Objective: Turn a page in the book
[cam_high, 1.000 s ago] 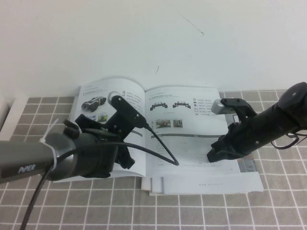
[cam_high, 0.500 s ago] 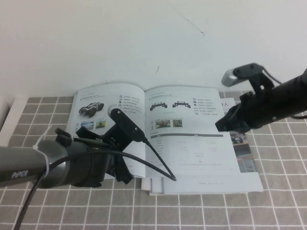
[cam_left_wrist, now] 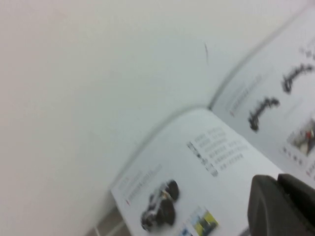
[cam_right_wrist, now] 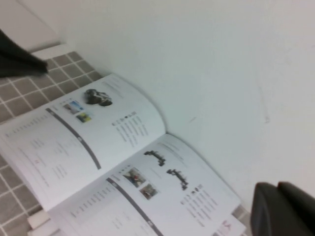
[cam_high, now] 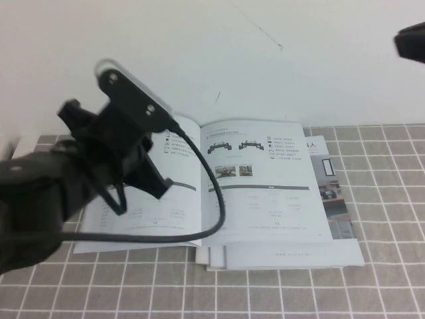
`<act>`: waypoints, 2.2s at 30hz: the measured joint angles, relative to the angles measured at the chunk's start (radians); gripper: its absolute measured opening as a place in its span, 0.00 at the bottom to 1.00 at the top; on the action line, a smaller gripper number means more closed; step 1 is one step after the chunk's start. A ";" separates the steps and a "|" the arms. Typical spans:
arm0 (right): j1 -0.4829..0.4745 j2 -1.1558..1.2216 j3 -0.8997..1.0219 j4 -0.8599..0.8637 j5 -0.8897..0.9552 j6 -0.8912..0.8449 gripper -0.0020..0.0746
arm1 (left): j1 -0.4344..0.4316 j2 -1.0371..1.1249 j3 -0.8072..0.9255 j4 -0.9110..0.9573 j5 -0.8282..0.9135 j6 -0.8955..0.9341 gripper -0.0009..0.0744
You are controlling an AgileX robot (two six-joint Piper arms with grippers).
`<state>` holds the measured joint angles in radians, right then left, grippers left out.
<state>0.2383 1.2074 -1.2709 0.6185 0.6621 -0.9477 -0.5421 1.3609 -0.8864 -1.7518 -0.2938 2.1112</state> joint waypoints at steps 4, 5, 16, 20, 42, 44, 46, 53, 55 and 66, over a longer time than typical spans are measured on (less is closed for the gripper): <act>0.000 -0.191 0.073 -0.135 -0.005 0.104 0.02 | 0.000 -0.213 0.007 0.000 0.024 0.001 0.01; 0.000 -0.231 0.096 -0.157 -0.008 0.123 0.02 | 0.000 -0.260 0.021 0.000 0.043 0.001 0.01; 0.000 -0.692 0.488 -0.249 -0.033 0.240 0.02 | 0.001 -0.549 0.282 0.020 0.450 -0.110 0.01; 0.000 -0.779 0.631 -0.258 -0.058 0.244 0.02 | 0.001 -0.533 0.329 0.136 0.615 -0.305 0.01; 0.000 -0.921 0.951 -0.243 -0.105 0.248 0.02 | 0.306 -0.435 0.201 1.258 0.933 -1.497 0.01; 0.000 -0.921 0.951 -0.236 -0.103 0.248 0.02 | 0.329 -0.494 0.201 1.247 0.968 -1.501 0.01; 0.000 -0.921 0.951 -0.228 -0.101 0.248 0.02 | 0.337 -0.555 0.201 1.237 1.023 -1.503 0.01; 0.000 -0.921 0.951 -0.219 -0.098 0.248 0.02 | 0.337 -0.802 0.201 1.231 1.059 -1.516 0.01; 0.000 -0.921 0.951 -0.219 -0.097 0.248 0.02 | 0.337 -0.850 0.201 1.233 1.021 -1.518 0.01; 0.000 -0.921 0.951 -0.219 -0.097 0.248 0.02 | 0.337 -0.907 0.201 1.215 0.982 -1.518 0.01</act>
<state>0.2383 0.2860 -0.3204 0.3999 0.5652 -0.6996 -0.2047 0.4540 -0.6851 -0.5369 0.6885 0.5929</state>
